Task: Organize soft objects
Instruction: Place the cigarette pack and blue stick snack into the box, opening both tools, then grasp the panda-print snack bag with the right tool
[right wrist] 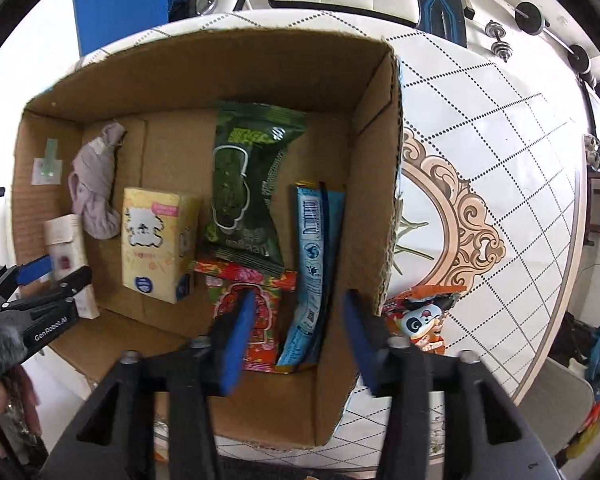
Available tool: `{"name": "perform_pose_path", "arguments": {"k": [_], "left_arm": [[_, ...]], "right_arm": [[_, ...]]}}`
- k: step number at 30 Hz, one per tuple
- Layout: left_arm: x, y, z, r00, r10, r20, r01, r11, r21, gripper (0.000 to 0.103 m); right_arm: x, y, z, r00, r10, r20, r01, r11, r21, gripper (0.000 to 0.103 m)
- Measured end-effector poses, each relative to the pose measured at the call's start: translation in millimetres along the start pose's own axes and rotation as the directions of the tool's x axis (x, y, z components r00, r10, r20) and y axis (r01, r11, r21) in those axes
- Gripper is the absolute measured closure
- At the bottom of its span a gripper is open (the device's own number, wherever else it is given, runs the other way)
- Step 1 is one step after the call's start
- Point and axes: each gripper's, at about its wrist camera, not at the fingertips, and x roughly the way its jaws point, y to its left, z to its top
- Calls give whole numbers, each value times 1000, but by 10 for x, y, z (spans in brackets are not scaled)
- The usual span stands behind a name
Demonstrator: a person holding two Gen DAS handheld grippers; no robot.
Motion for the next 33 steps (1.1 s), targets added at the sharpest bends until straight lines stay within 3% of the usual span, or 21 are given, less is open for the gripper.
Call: {"name": "perform_pose_path", "arguments": {"k": [1,2,7,12,23,33], "left_arm": [[-35,12,5,1000,-2,7,2,1000,-6,11],[-65,26,3,1000,-2,12,3,1000,-14,9],[-251,86,-58,998,-53,43,56,996,-63,9],[-569,80,-288,988,-86,126,100,989,-111,9],[-1152,-117,-904,951,-31,307,70,990,-118,9],[-1381,-186,-1211,930,-44,366,101,985,-138,9]], "right_arm": [[-21,6,-8,1000,9,4,-9,1000,-1,41],[-39,19,-21,1000,14,5,-14,1000,-6,39],[-111,81,-139,999,41,24,-41,999,-11,21],[-199,128,-333,996,68,62,-69,998,11,8],[-536,105,-884,981,61,182,-59,998,-17,8],[-898,57,-1273,960,123,252,-119,992,-32,8]]}}
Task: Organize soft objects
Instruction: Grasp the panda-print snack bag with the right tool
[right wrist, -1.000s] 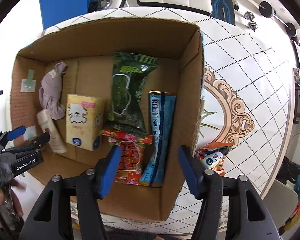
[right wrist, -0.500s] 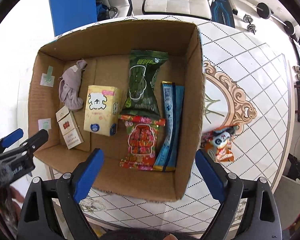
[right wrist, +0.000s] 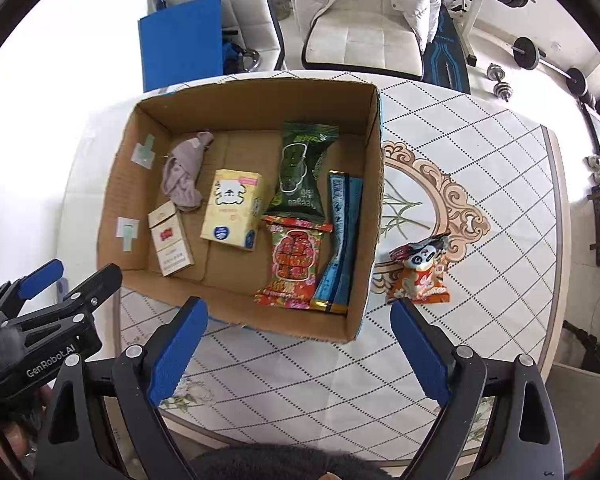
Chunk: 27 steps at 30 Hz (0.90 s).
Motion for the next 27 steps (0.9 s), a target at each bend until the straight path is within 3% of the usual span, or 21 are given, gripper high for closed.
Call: {"name": "perform_pose_path", "arguments": {"k": [5,9,12,14,19,27], "left_arm": [[-36,-69,48,1000,1,20,-1,1000,14,9],[44,-181,116,1000,2,13,-2,1000,30,9],[180,-290,150,1000,-11,-12,11,999,37,9],[295,-389,164,999,-16,-32,18,999,48,9],[592,-652,166,997,-5,-82,13,995,94,9],[1058,-785,157,987,12,-163,8,993,118,9]], "right_arm": [[-110,-254,-45,999,31,39,-34,995,93,8],[-118,-832,-62,997,1,75,-21,963,269,8],[105,-1341,-53,999,-38,22,26,918,396,8],[396,-1624,-9,1000,-1,-27,13,887,462,8],[1042,-1874,102,993,21,-119,39,876,480,8],[1630,-1796,56,978,35,-208,54,912,406,10]]}}
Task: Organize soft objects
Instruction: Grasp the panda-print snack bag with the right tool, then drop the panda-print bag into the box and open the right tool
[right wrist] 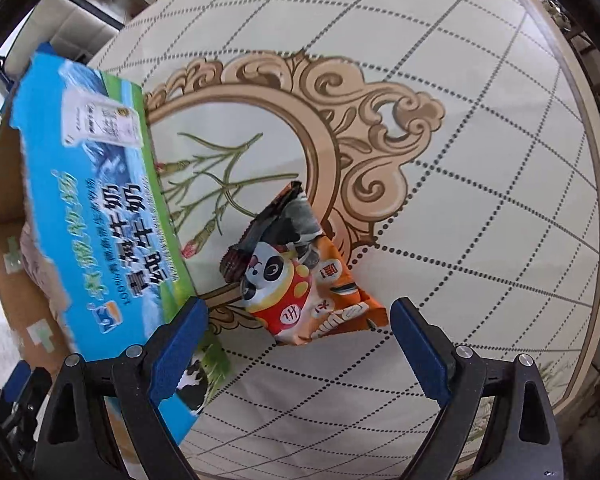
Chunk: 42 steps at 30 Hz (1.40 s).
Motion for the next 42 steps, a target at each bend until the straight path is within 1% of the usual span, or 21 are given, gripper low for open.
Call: {"name": "perform_pose_path", "arguments": {"k": [1,2,3,4,5,6,7,8,11,13,15,18,20,22,24,27,30,32,34,37,42], "left_arm": [[23,6,-1,1000,-2,-5,2,1000,-3,9],[45,8,-3,1000,-5,-9,5,1000,-6,9],[60,8,-8,1000,-6,-12,6,1000,-8,9],[66,8,-12,1000,-5,-13,5,1000,-8,9],[64,10,-17,1000,-3,-12,3,1000,-8,9],[51,17,-22,1000,0,-8,0,1000,-8,9],[34,26,-24,1000,2,-4,-2,1000,-9,9],[4,41,-24,1000,2,1,-2,1000,-13,9],[-105,147,4,1000,-10,24,11,999,-31,9],[-243,213,16,999,-25,47,27,999,-43,9],[-417,276,46,996,-45,71,48,998,-42,9],[-643,352,130,994,-59,97,61,998,-21,9],[-743,399,216,992,-64,105,65,998,-6,9],[-786,467,328,991,-66,113,65,998,13,9],[-794,555,456,990,-61,127,59,998,19,9],[-743,669,651,988,-48,147,45,999,18,9],[-616,786,844,990,-21,140,18,1000,21,9],[-500,864,963,992,-16,128,13,1000,25,9],[-356,944,1081,994,-10,105,8,1000,22,9],[-195,1055,1215,996,-22,82,21,1000,8,9],[-24,1131,1335,998,-26,59,27,1000,-4,9]], "right_arm": [[46,1,-3,1000,-11,5,11,1000,-7,13],[89,4,-3,1000,-29,10,29,999,-18,31],[138,3,1,999,-37,4,37,999,-26,46],[144,-11,-3,1000,-19,17,20,1000,-21,49],[134,-24,-10,1000,-17,26,18,1000,-16,56],[119,-26,-17,999,-32,32,32,999,-12,58],[98,-34,-17,998,-55,37,55,998,-12,58],[64,-47,-24,998,-57,41,57,998,-8,59],[-171,-89,-85,998,-11,60,9,999,35,60],[-458,-21,-143,994,38,98,-42,998,46,60],[-759,52,-196,988,87,128,-92,995,34,60],[-1210,354,-302,975,153,163,-149,988,-35,60],[-1405,596,-320,966,196,172,-184,980,-80,60],[-1502,905,-328,959,239,154,-220,967,-131,60],[-1504,1224,-327,957,253,138,-228,958,-176,60],[-1424,1614,-220,959,251,128,-220,951,-216,60],[-1232,1922,-66,963,249,103,-220,948,-230,60],[-1100,2096,53,966,238,96,-209,947,-245,60],[-979,2219,181,973,212,89,-184,949,-255,60],[-773,2366,342,979,189,72,-165,953,-256,60],[-571,2510,521,984,165,68,-143,956,-257,60]]}}
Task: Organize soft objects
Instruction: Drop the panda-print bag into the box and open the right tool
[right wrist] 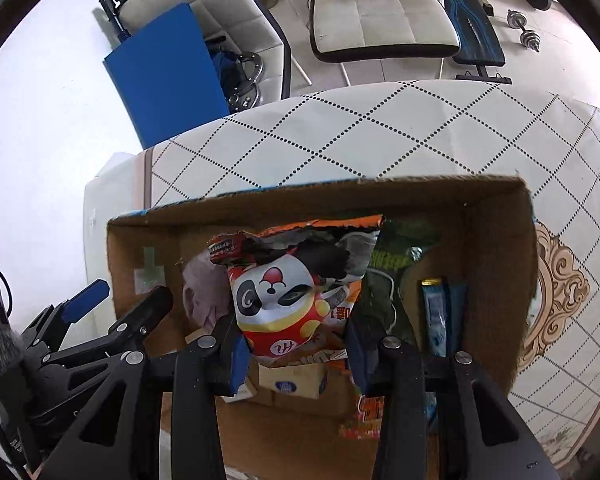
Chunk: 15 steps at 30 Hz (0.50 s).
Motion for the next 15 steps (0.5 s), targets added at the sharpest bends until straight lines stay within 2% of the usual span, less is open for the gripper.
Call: {"name": "perform_pose_path", "arguments": {"k": [7,12,15], "left_arm": [[96,0,39,1000,-1,-12,1,1000,13,9],[19,-10,2,1000,-12,4,12,1000,7,9],[-49,-25,-25,1000,-24,13,24,1000,0,9]], "right_arm": [[190,-10,82,999,-2,-44,2,1000,19,55],[102,-34,21,999,-42,-22,42,999,-5,31],[-10,-51,-59,997,-80,-3,79,996,-27,24]]}}
